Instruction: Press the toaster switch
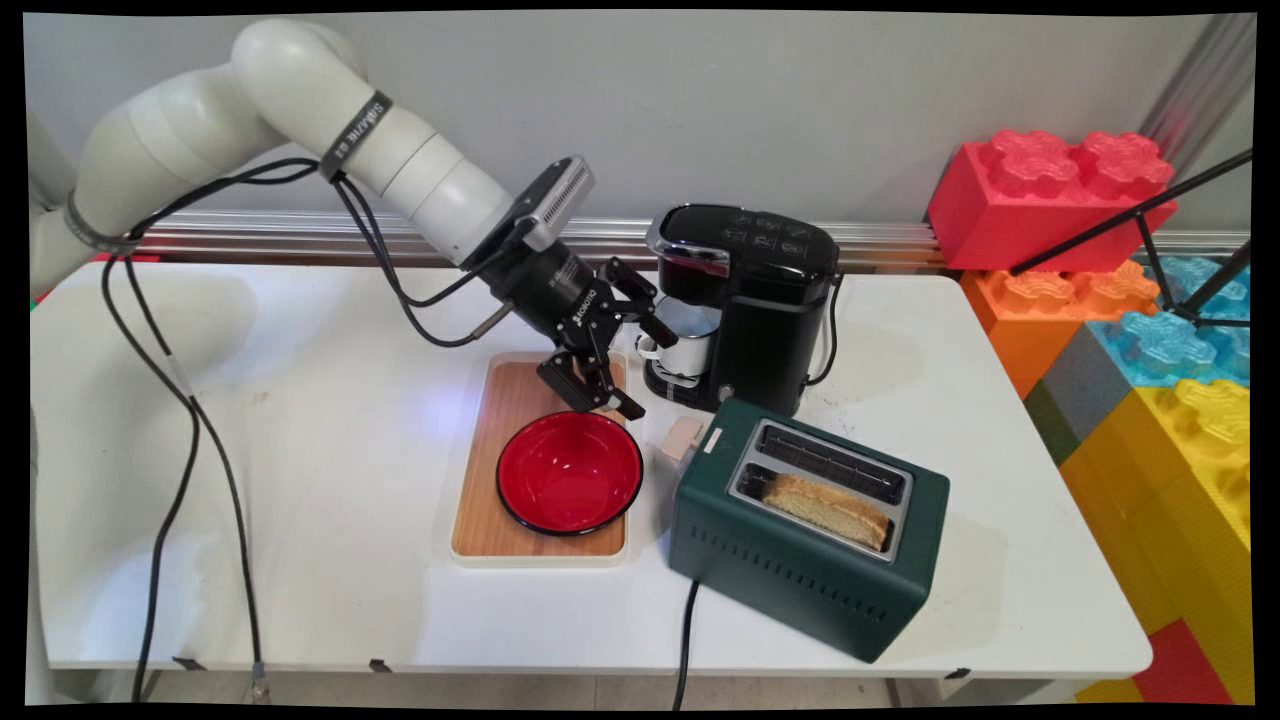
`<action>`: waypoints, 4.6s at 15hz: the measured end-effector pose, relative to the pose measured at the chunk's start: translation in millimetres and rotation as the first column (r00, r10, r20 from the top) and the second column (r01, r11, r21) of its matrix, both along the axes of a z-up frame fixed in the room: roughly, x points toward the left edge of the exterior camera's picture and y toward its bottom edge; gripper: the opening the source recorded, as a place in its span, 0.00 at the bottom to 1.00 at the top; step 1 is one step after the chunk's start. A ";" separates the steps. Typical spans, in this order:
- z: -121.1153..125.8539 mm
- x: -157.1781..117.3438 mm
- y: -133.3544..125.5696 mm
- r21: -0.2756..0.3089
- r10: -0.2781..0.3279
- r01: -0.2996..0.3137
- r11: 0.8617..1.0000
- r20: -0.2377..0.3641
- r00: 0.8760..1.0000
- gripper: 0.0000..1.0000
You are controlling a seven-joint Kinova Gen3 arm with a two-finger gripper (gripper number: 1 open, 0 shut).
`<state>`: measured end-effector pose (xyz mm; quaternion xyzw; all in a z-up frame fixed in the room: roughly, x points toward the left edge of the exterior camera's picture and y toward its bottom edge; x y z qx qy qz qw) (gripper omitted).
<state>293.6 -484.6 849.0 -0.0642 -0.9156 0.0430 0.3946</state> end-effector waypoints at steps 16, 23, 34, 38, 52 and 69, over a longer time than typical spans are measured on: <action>4.3 -10.7 -7.6 0.085 -0.068 0.068 0.994 -0.008 0.998 0.00; -7.5 -7.0 -8.1 0.178 0.000 0.008 0.984 -0.049 0.999 0.00; -35.4 -8.6 -4.0 0.243 0.058 -0.031 0.970 -0.104 0.993 0.00; -43.7 -8.0 -3.6 0.247 0.066 -0.036 0.968 -0.116 0.991 0.00; -73.2 -8.7 0.4 0.258 0.080 -0.041 0.965 -0.144 0.986 0.00; -100.9 -5.0 5.7 0.263 0.091 -0.053 0.963 -0.132 0.987 0.00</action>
